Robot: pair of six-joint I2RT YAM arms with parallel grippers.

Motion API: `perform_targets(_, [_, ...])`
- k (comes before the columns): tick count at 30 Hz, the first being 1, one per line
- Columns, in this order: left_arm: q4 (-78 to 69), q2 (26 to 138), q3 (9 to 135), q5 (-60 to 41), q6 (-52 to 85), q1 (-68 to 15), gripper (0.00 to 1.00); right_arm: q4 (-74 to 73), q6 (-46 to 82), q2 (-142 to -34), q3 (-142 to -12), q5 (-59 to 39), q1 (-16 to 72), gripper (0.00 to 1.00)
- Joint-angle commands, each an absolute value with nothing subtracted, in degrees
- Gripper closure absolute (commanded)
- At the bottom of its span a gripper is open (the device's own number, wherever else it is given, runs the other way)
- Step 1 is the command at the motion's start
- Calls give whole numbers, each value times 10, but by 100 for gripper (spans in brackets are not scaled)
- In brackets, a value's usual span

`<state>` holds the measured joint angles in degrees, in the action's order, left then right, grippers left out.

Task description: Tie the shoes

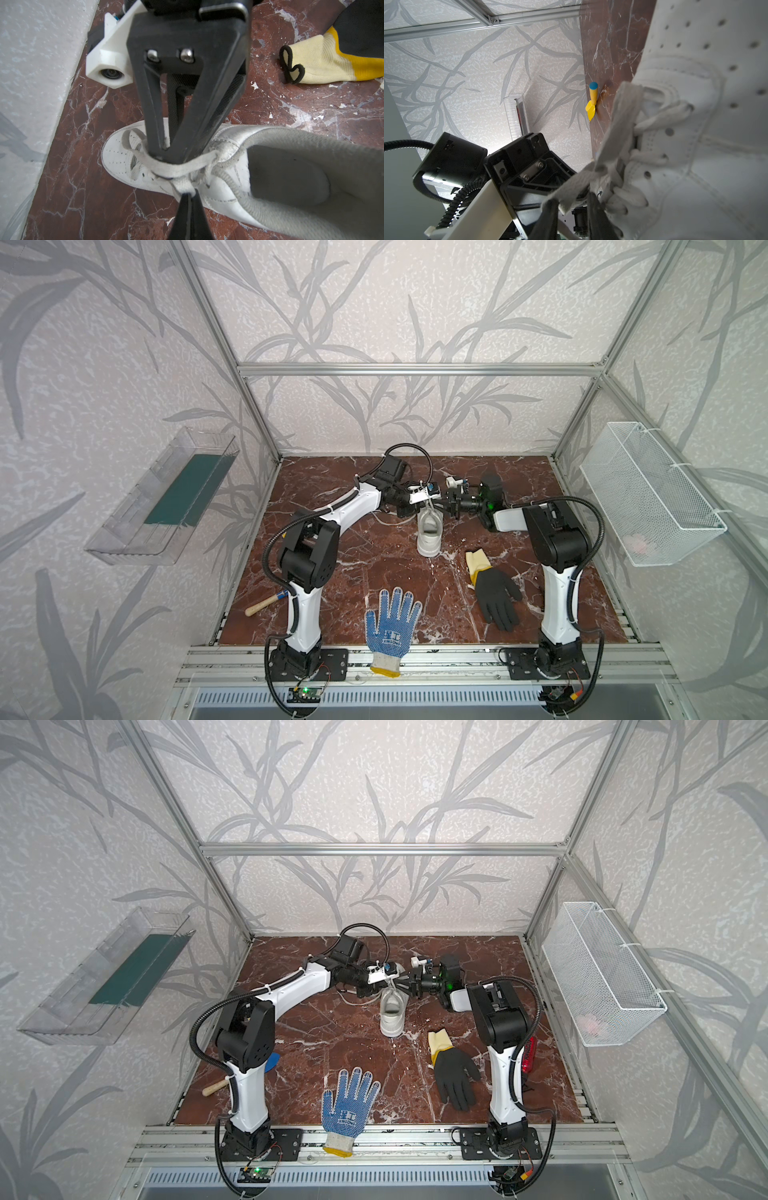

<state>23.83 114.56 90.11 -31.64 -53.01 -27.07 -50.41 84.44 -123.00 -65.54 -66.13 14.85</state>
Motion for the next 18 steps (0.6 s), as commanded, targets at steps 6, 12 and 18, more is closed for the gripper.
perform_targets(6, [263,1159,935,-332,-547,-275,100,-526,845,-1240,-668,-672,153,72])
perform_targets(12, [275,1165,940,-332,-551,-276,100,-540,855,-1240,-668,-674,153,67])
perform_targets(18, [280,1168,943,-333,-551,-278,100,-537,853,-1240,-666,-676,154,66])
